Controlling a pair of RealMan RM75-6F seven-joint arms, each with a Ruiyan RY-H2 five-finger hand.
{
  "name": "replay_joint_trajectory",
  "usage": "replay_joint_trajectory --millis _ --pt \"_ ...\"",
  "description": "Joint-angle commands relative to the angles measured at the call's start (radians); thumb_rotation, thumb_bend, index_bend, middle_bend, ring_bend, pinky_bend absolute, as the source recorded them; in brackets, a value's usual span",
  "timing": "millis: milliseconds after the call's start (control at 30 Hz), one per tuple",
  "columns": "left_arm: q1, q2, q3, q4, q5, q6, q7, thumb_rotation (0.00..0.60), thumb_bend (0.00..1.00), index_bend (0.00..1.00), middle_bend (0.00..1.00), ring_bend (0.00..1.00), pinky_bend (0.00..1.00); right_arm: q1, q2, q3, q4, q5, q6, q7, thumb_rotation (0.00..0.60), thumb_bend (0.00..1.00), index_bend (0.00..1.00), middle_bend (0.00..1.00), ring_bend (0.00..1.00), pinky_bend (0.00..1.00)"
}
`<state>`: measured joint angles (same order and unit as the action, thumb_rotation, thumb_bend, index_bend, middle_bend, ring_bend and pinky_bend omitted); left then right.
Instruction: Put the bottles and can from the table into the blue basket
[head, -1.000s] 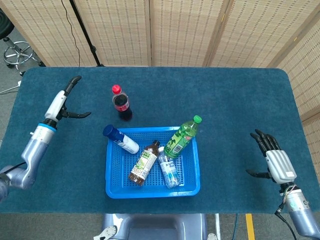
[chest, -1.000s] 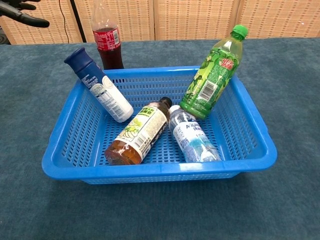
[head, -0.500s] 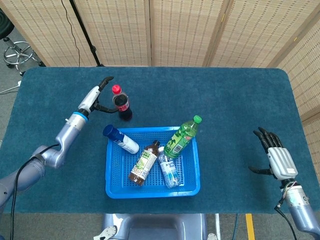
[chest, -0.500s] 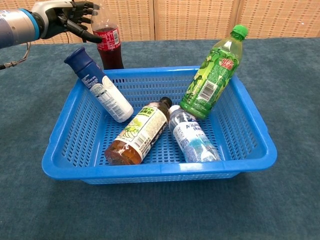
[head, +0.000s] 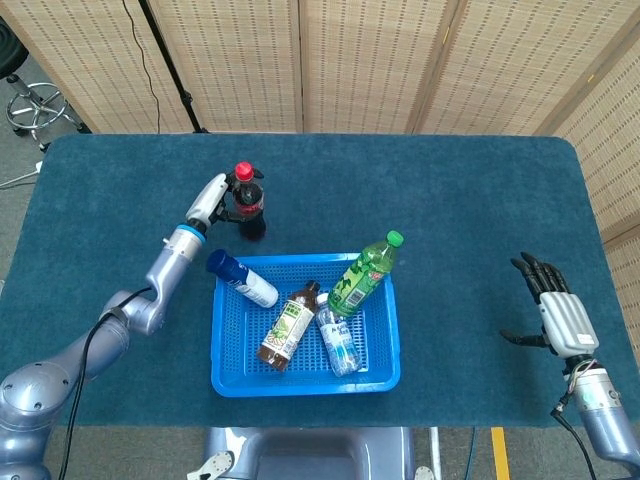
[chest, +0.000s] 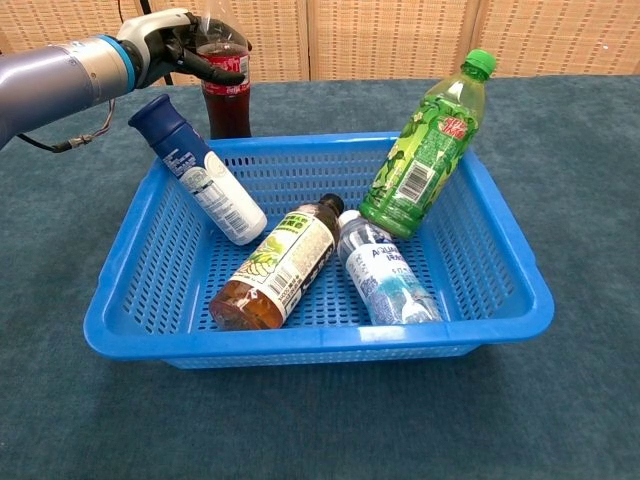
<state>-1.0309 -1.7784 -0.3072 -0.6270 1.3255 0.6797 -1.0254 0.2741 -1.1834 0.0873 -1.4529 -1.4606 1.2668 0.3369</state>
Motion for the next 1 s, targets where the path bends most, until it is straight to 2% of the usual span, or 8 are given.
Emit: replay_joint_trajectory --millis 33,133,233,367,500,667,800,1000 --pt "0.006 -0.002 -0.021 -0.014 -0.017 0.046 0.027 0.6 0.5 0.74 0.58 0.47 0.6 -0.001 0.001 0.0 -0.002 -0.002 0.003 0.003 0.6 0.0 0.0 0.0 0.0 0.0" --pt "0.019 0.021 -0.036 -0.053 -0.021 0.093 0.034 0.6 0.51 0.75 0.59 0.47 0.61 -0.002 0.004 -0.002 -0.004 -0.006 0.005 0.005 0.6 0.0 0.0 0.0 0.0 0.0" --pt "0.053 0.098 -0.057 -0.183 -0.001 0.206 0.044 0.6 0.52 0.75 0.59 0.47 0.61 -0.004 0.007 -0.004 -0.011 -0.014 0.011 0.006 0.6 0.0 0.0 0.0 0.0 0.0" --pt "0.107 0.237 -0.062 -0.432 0.047 0.32 0.072 0.6 0.52 0.75 0.59 0.47 0.61 -0.006 0.01 -0.005 -0.019 -0.022 0.019 0.007 0.6 0.0 0.0 0.0 0.0 0.0" --pt "0.171 0.423 -0.049 -0.777 0.147 0.43 0.11 0.6 0.53 0.75 0.59 0.48 0.61 -0.011 0.016 -0.004 -0.032 -0.032 0.038 0.007 0.6 0.0 0.0 0.0 0.0 0.0" --pt "0.216 0.538 -0.006 -1.013 0.238 0.482 0.159 0.6 0.53 0.75 0.59 0.48 0.61 -0.013 0.022 -0.008 -0.043 -0.043 0.045 0.009 0.6 0.0 0.0 0.0 0.0 0.0" --pt "0.226 0.558 0.043 -1.11 0.276 0.473 0.191 0.6 0.52 0.75 0.59 0.48 0.61 -0.014 0.027 -0.01 -0.047 -0.051 0.05 0.018 0.6 0.0 0.0 0.0 0.0 0.0" --pt "0.21 0.501 0.09 -1.115 0.26 0.422 0.235 0.6 0.52 0.75 0.59 0.48 0.61 -0.018 0.036 -0.011 -0.049 -0.056 0.058 0.038 0.6 0.0 0.0 0.0 0.0 0.0"
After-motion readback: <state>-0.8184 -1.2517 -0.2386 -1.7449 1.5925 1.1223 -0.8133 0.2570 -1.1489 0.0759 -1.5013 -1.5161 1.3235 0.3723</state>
